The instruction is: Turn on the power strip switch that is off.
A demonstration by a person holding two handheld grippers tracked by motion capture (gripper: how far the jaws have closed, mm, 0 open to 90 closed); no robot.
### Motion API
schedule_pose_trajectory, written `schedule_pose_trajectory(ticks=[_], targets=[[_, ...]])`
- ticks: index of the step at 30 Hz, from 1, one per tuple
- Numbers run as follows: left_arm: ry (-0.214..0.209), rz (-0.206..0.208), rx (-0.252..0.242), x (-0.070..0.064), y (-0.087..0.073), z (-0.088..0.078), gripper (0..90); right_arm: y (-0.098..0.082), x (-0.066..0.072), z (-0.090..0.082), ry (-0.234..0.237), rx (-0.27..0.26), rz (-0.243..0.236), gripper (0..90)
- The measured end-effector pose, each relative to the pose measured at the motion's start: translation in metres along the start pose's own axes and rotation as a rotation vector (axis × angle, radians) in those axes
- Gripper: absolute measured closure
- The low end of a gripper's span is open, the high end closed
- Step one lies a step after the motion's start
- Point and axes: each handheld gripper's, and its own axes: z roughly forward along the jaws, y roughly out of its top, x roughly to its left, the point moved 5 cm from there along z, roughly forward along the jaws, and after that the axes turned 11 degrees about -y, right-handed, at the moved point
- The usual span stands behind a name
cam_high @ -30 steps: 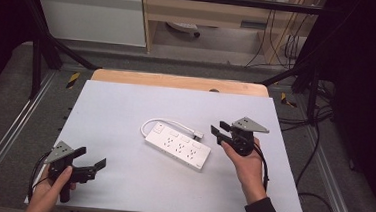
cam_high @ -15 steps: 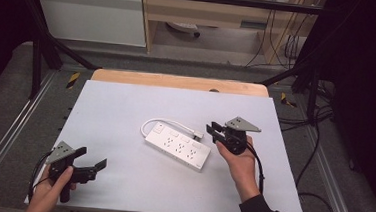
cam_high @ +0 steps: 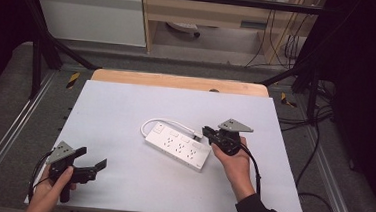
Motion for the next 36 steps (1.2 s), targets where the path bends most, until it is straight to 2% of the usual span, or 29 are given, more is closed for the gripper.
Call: schedule_pose_trajectory(ticks=[7,21,36], targets=[[0.000,0.005,0.003,0.000,0.000,0.000,7.0,-0.010,0.002,0.008,0.014,0.031,0.007,90.0],[0.001,0.006,0.003,0.000,0.000,0.000,7.0,-0.021,0.011,0.017,0.036,0.071,-0.017,90.0],[0.005,0.019,0.013,0.000,0.000,0.000,7.0,-0.028,0.021,0.024,0.052,0.087,-0.048,90.0]])
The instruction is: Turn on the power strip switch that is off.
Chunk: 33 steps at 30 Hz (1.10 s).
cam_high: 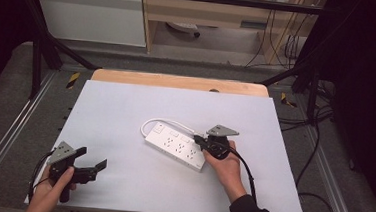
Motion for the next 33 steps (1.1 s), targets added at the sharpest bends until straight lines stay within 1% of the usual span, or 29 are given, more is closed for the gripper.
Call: schedule_pose_trajectory(ticks=[9,18,33], targets=[[-0.001,0.002,0.002,-0.0003,0.0000,0.0002,7.1,-0.0027,0.0033,0.0016,0.006,0.008,-0.011,90.0],[-0.003,0.003,0.000,-0.0005,0.0004,0.0002,7.1,-0.0057,0.0043,0.0037,0.006,0.015,-0.013,90.0],[-0.005,0.005,0.003,-0.0007,0.0003,0.0006,7.3,-0.0064,0.0048,0.0048,0.005,0.010,-0.013,90.0]])
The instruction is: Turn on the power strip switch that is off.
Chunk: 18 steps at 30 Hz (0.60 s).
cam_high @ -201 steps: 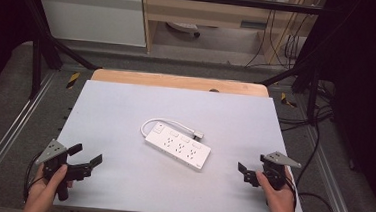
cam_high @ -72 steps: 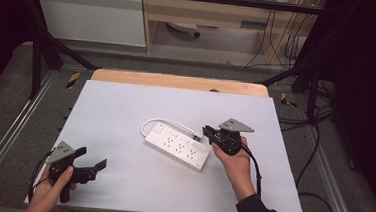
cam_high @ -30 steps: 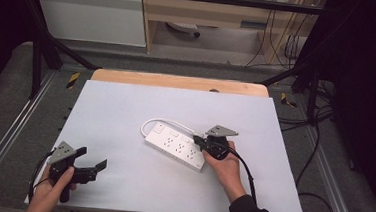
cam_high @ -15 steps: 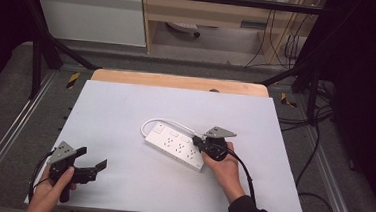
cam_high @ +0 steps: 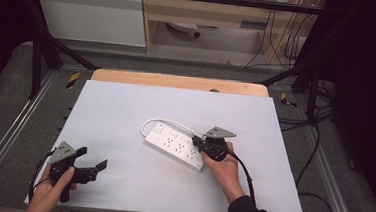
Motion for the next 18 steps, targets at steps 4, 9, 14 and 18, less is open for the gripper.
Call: schedule_pose_trajectory(ticks=[4,9,14,18], targets=[[-0.002,0.000,0.002,-0.0003,-0.0002,0.0004,7.3,-0.0002,0.0003,0.0001,-0.001,-0.003,-0.004,90.0],[-0.001,0.000,0.005,-0.0002,-0.0003,0.0004,7.3,-0.0006,0.0002,0.0000,0.001,-0.005,-0.006,90.0],[-0.001,0.001,0.007,-0.0003,-0.0005,0.0006,7.3,-0.0007,0.0000,0.0001,0.004,-0.006,-0.002,90.0],[-0.001,0.000,0.007,-0.0003,-0.0007,0.0008,7.3,-0.0008,-0.0001,0.0000,0.006,-0.005,0.001,90.0]])
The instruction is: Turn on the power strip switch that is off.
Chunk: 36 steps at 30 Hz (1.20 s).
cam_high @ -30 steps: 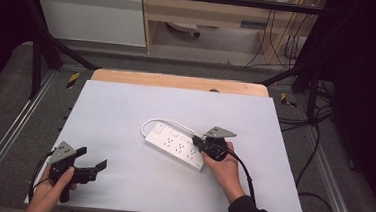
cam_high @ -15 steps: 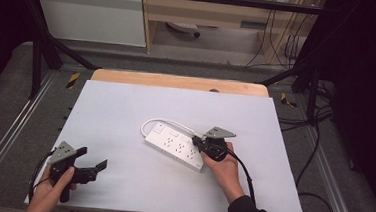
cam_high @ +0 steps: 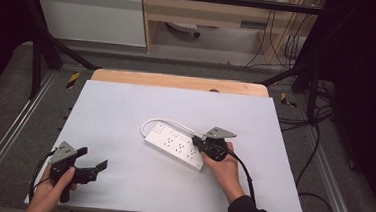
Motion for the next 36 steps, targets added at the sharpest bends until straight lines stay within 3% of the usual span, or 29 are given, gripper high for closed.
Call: schedule_pose_trajectory(ticks=[36], targets=[[-0.001,0.002,0.006,-0.0005,-0.0004,0.0009,7.3,-0.0026,-0.0013,0.0035,0.006,-0.013,0.004,90.0]])
